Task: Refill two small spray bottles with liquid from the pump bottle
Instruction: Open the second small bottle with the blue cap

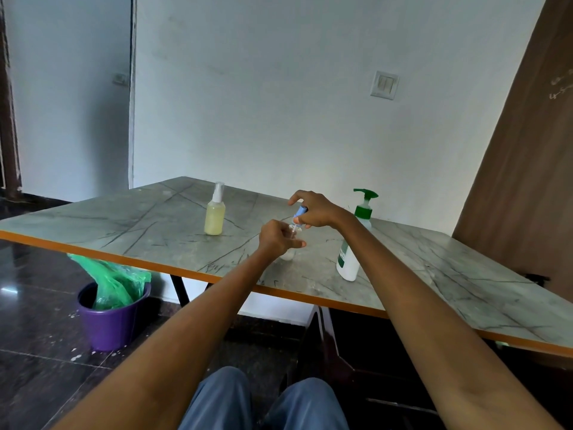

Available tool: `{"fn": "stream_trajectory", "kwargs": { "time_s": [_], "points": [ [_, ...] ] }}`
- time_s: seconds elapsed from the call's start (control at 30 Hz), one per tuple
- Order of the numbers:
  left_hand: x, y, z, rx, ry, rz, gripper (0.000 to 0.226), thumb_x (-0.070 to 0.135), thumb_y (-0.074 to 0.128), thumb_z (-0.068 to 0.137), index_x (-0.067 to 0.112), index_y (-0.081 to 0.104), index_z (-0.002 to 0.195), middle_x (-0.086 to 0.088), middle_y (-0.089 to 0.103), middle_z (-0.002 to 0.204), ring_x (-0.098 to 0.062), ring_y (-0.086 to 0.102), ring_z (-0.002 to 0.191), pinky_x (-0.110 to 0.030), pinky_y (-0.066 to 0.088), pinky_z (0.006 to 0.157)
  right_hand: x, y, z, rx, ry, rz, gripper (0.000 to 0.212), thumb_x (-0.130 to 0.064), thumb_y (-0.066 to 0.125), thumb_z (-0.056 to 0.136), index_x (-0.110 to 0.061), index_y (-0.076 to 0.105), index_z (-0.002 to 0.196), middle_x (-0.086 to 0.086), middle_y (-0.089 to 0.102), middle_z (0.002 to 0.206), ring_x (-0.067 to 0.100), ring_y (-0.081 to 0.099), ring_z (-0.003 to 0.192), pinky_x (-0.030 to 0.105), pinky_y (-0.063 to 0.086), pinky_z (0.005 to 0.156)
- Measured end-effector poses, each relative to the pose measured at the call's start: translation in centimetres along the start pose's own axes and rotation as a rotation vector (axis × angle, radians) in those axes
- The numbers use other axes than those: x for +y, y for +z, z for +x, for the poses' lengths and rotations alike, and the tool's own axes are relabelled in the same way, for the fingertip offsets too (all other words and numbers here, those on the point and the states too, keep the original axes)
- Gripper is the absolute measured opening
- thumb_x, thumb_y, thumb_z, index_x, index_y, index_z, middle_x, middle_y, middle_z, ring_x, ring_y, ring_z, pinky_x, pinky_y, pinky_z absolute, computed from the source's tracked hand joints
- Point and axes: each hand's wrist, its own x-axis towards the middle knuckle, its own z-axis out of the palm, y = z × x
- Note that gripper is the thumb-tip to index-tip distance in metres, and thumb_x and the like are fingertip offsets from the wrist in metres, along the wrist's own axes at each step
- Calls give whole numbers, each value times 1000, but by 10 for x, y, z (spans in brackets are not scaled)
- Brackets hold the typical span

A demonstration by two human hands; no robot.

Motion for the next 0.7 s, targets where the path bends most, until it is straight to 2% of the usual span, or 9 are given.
{"fn": "stream_trajectory", "kwargs": {
  "time_s": [0.1,0.2,0.33,0.4,0.47,0.53,0.57,0.63,0.7],
  "points": [
    [2,1,-2,-7,12,19,29,21,75,75,-2,66,92,-9,57,80,-12,47,64,-15,32,55,3,-3,-3,-5,-8,5,44,-4,64,84,-8,48,126,21,60,115,23,59,90,32,53,82],
    [4,1,-2,-9,11,31,29,20,75,75,-2,66,92,-8,56,80,-8,43,58,-14,31,54,5,-4,-6,6,-23,4,43,-2,63,84,-7,49,124,21,60,114,30,61,98,34,53,83],
    [1,-2,-2,14,-24,-6,36,21,77,72,-6,67,94,-11,63,85,-4,45,57,-13,33,55,3,-19,-9,87,-79,33,39,0,61,83,-7,53,121,12,62,96,20,57,83,15,47,62],
    [1,-3,-4,20,-33,-30,36,19,77,73,-6,67,97,-16,69,97,-7,51,64,-13,36,58,1,-30,-11,149,-103,56,37,-1,61,84,-7,54,119,4,61,87,19,58,80,12,45,59],
    [3,-3,-6,17,-35,-41,37,18,76,73,-6,66,101,-18,68,104,-14,56,78,-12,37,61,0,-38,-13,205,-112,73,35,0,60,84,-6,54,118,-1,60,79,19,59,78,19,50,66],
    [4,-3,-7,13,-33,-38,38,18,75,74,-5,66,103,-19,68,106,-16,56,83,-12,38,61,1,-44,-15,273,-110,82,35,1,61,84,-5,55,118,6,63,84,17,59,78,30,53,78],
    [5,-3,-8,13,-29,-30,38,19,75,74,-5,66,103,-19,68,106,-17,56,84,-15,40,61,3,-46,-17,330,-116,92,34,1,61,84,-4,55,117,12,64,90,14,58,76,31,53,82],
    [5,-2,-8,25,-18,-11,39,20,76,74,-4,66,103,-19,68,105,-16,56,83,-20,42,67,8,-52,-23,502,-167,130,32,3,60,84,-1,56,115,13,64,89,5,56,70,17,51,78],
    [4,-1,-8,46,-8,6,40,21,77,73,-5,66,101,-18,69,103,-16,56,83,-23,41,74,16,-59,-30,705,-227,167,30,6,59,81,2,56,111,9,64,82,5,57,70,1,42,69]
  ]
}}
